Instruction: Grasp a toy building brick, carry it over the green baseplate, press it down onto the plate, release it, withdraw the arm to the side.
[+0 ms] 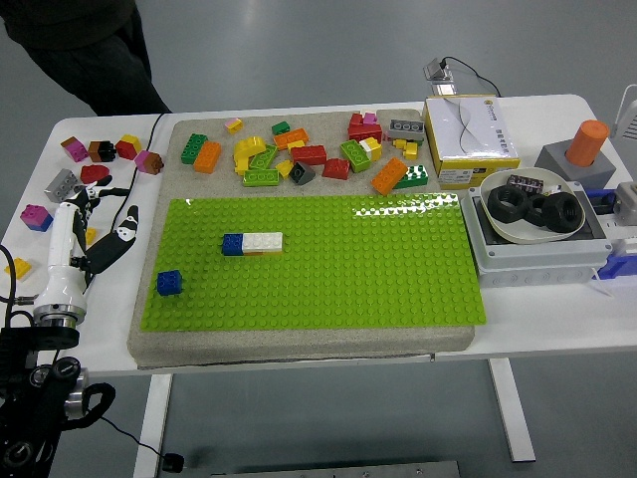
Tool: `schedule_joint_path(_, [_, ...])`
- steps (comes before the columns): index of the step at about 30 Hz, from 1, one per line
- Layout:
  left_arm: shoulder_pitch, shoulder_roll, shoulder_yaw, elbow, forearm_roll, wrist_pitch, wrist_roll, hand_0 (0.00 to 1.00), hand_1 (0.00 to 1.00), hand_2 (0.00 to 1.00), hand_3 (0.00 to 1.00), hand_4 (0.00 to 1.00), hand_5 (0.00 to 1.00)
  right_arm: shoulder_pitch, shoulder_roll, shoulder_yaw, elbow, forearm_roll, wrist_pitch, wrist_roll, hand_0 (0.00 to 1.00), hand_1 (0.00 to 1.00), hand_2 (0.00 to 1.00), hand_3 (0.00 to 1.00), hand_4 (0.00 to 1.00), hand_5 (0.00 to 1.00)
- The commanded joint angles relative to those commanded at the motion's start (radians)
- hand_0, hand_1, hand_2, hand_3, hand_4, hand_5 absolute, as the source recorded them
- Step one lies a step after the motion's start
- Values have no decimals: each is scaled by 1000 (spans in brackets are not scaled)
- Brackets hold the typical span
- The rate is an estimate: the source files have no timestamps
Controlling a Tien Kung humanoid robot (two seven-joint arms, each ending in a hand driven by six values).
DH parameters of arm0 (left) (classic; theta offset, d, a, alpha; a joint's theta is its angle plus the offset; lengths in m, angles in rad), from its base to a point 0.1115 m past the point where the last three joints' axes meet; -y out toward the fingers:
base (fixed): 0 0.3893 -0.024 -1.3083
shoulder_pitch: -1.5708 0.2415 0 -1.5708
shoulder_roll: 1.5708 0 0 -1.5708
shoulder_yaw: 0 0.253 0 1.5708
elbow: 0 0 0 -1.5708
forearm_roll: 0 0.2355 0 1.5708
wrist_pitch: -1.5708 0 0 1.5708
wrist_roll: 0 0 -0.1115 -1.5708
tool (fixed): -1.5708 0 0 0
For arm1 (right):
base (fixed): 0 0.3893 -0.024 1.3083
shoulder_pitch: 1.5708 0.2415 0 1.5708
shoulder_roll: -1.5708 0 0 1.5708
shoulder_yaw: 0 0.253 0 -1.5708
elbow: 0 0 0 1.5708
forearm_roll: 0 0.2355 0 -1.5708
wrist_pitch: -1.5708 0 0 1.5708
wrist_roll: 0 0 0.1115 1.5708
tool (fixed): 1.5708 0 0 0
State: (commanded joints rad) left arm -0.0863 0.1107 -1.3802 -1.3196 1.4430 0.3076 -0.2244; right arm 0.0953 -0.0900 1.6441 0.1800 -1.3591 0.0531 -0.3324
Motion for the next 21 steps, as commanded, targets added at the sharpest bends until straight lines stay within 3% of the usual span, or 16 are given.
schedule_joint_path(8, [18,30,0,-34,58,-59,77,937,929,858,538,786,2,1,-2,0,0,0,0,1,633,620,691,720,777,979])
schedule_joint_path(9, [21,37,0,-37,74,-73,98,951,953,941,738,918,63,1,-3,0,0,0,0,1,633,619,691,720,777,979])
schedule_joint_path(21, [38,115,23,-68,293,-204,300,975,975,980,760,975,128,3,-7,0,0,1,0,1,633,619,690,718,777,979])
